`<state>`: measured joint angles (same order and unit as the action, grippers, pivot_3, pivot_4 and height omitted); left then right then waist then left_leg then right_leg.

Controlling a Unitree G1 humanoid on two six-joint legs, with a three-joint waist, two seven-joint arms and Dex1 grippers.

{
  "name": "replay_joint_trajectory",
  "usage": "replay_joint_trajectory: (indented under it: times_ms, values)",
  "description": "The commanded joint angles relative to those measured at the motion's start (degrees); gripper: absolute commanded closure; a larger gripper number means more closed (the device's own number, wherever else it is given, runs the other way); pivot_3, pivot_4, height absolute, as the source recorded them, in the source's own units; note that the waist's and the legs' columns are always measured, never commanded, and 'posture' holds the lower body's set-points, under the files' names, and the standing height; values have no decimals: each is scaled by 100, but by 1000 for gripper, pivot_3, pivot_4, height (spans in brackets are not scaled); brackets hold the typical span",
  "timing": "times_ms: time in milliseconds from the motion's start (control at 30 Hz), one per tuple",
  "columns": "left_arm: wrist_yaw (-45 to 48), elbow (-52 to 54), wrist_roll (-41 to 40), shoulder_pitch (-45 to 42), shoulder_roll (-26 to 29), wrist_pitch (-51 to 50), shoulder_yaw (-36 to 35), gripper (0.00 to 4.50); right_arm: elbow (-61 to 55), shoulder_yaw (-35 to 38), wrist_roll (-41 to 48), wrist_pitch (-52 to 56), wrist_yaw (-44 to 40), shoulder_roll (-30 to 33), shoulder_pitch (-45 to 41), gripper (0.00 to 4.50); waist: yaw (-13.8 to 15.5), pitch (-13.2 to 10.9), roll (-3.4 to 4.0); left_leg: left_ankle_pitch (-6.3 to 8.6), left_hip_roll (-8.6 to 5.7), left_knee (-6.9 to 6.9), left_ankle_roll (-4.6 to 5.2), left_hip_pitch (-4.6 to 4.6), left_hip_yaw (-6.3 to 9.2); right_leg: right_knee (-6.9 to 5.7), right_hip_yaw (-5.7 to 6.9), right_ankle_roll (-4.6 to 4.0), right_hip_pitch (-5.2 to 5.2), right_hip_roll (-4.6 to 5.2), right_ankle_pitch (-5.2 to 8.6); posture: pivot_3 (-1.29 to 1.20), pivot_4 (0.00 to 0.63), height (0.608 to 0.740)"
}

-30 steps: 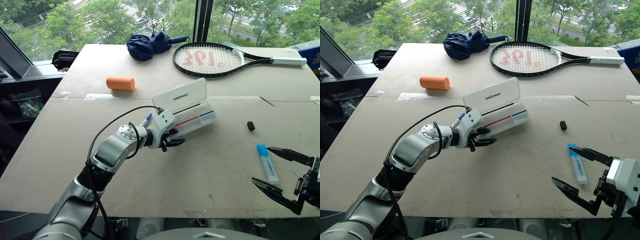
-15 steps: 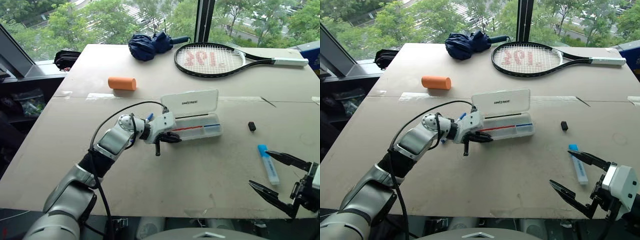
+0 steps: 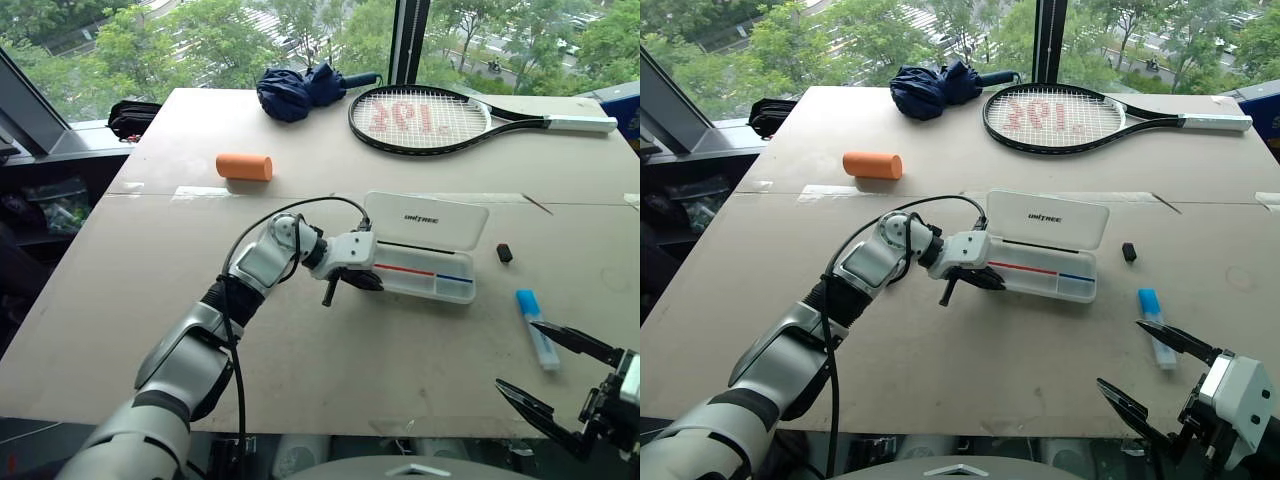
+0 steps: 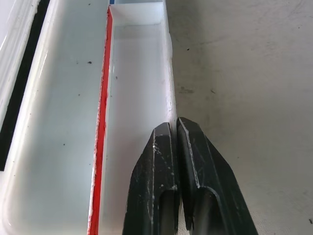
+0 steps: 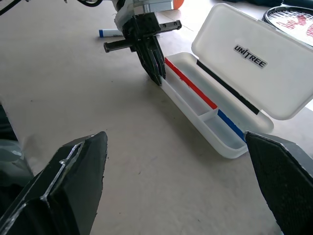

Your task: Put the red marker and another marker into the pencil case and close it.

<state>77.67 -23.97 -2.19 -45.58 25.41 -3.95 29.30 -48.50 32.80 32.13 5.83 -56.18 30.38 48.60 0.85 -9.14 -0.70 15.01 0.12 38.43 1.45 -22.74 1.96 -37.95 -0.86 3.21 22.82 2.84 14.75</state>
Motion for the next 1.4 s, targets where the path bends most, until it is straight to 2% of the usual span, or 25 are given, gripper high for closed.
replay_joint_trajectory:
  times_ms: [33,267,533,600,633,767,800,933,1100,1200,1367,1400]
  values:
    - [-87,527,116,83,87,-601,-74,4410,-134,80,36,-156,17,-33,91,0,-5,0,0,0,0,0,0,0,0,0,-1,0,0,0,0,0,150,730]
    - [-456,2140,-9,629,356,-2080,-229,4410,-49,7,17,-136,87,32,-13,0,-16,0,3,0,9,-2,1,4,4,-5,1,0,1,-5,0,0,150,730]
    - [-727,2540,-48,750,372,-2664,-253,4410,-3,23,88,-39,114,181,-185,0,-10,0,3,0,7,-1,1,4,2,-4,-1,0,1,-4,0,0,150,730]
    - [-849,2597,-82,769,340,-2731,-322,3862,4,31,95,-21,109,196,-208,0,-10,0,3,0,7,-1,0,4,1,-4,-1,-1,1,-4,0,0,150,730]
    - [-893,2663,-138,779,336,-2774,-392,3753,8,29,97,-11,108,203,-220,0,-10,0,3,0,7,0,0,4,1,-4,-2,-1,1,-4,0,0,150,730]
    - [-1036,3382,-706,1102,491,-3288,-1067,2296,46,25,159,31,85,270,-290,0,-16,-1,3,0,8,-1,0,3,2,-3,-2,-1,1,-3,0,0,150,730]
    - [-1065,3647,-884,1261,563,-3445,-1269,1809,66,21,178,33,66,294,-312,0,-34,-1,4,0,9,-1,0,3,3,-3,-1,-1,1,-3,0,0,150,730]
    - [-1695,4550,-1438,2017,769,-4150,-2421,1809,171,-114,251,114,70,464,-642,0,-56,0,7,0,18,-5,0,9,-1,-5,-5,-2,2,-3,0,0,150,730]
    - [-3288,4711,-1144,2341,536,-4904,-3471,1809,307,-365,258,194,83,625,-1124,0,18,-2,4,0,17,-2,0,9,2,-4,-1,-2,0,-2,0,0,150,730]
    - [-4070,4509,-895,2388,474,-5311,-3550,1809,286,-493,272,269,126,668,-1310,0,6,-2,4,0,7,2,0,6,3,-2,0,0,-3,5,-1,0,150,730]
    - [-4674,3976,-671,2435,313,-5357,-3167,1809,262,-497,270,313,73,773,-1344,0,2,-2,3,0,6,0,0,7,4,-3,0,0,-3,4,-1,0,150,730]
    - [-4710,3915,-655,2477,293,-5311,-3071,2044,265,-484,267,309,78,779,-1345,0,3,-1,3,0,6,0,0,7,3,-3,0,0,-3,5,-1,0,150,730]
